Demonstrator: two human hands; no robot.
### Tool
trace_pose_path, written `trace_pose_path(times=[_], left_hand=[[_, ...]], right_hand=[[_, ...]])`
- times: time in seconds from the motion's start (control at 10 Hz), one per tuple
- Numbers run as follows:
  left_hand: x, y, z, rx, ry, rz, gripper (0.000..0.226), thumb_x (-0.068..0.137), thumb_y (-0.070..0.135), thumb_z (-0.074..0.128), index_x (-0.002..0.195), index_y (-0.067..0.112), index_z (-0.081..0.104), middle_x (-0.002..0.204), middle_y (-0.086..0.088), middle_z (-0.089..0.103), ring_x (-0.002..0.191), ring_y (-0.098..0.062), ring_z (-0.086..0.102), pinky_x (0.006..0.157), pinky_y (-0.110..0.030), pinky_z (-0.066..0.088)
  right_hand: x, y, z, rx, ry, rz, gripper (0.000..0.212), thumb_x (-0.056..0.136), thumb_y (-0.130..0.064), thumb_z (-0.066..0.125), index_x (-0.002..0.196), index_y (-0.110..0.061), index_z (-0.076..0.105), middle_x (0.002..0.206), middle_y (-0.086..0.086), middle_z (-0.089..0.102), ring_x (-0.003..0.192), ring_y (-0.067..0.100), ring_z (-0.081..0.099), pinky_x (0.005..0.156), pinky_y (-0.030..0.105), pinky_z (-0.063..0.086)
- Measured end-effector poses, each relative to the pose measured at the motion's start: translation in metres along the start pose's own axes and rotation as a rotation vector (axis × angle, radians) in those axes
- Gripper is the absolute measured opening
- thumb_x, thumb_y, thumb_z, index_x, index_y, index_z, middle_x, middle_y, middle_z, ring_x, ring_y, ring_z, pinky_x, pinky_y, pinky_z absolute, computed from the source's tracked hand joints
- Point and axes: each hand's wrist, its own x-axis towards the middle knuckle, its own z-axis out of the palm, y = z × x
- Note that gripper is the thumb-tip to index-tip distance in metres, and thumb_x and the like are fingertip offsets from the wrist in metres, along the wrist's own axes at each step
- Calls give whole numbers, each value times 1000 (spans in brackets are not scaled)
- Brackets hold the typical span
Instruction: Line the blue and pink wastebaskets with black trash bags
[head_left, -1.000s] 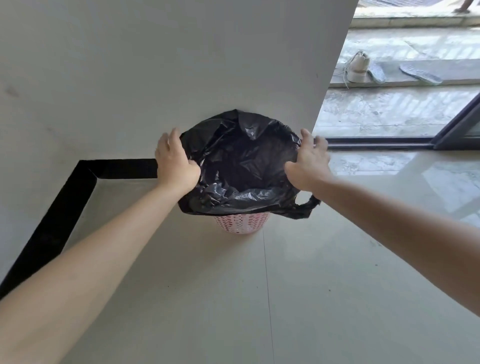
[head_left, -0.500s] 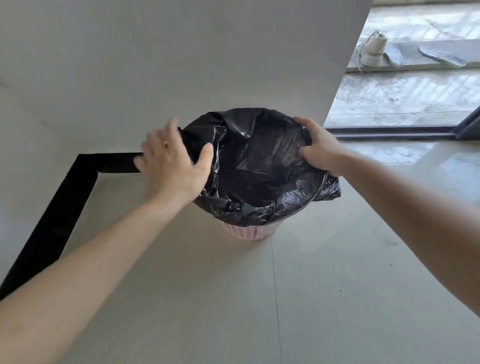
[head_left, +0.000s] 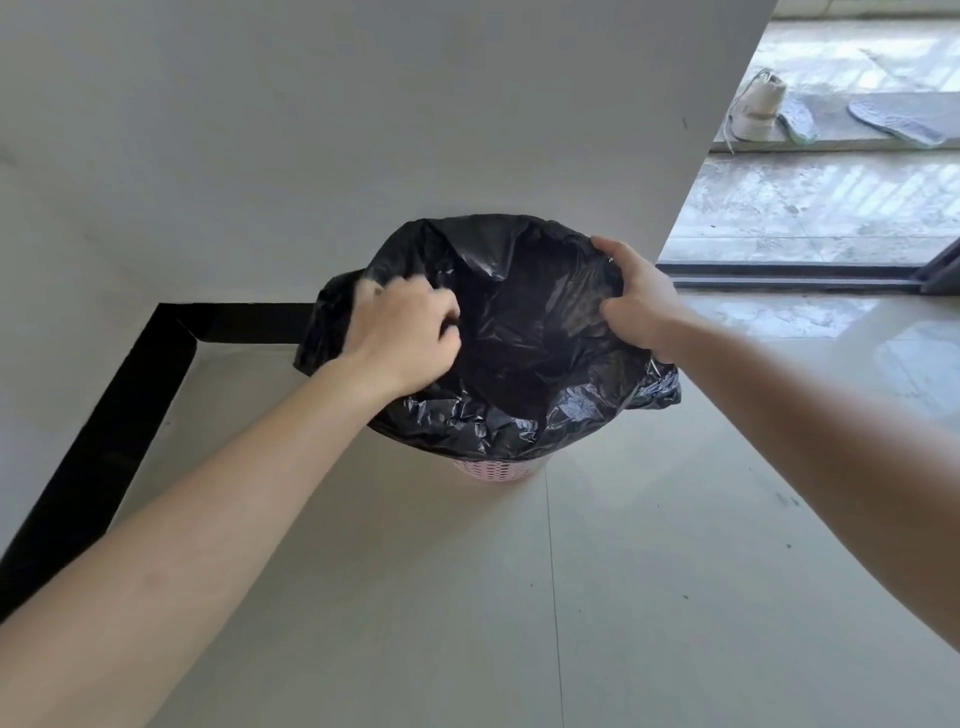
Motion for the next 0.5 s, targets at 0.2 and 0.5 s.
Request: trace_pose_path(times=[0.2,0.5], left_hand=[[-35,-27,13,-703,50,-557,61,81,13,60,139,20,42,138,-13,45,126,-30,44,102,-42,39],[-39,1,7,-1005,125,-929,53,87,37,49,135,14,43,130,-10,55,122,-33,51,104,-49,42]], right_hand=[[-3,-4,5,32,46,21,79,75,-2,40,142,-45,41,128,0,59,118,25,54,102,40,48],[-19,-20,-4,-16,99,22,72,86,-26,59,152,-30,31,152,11,32,137,30,35,114,43,33]])
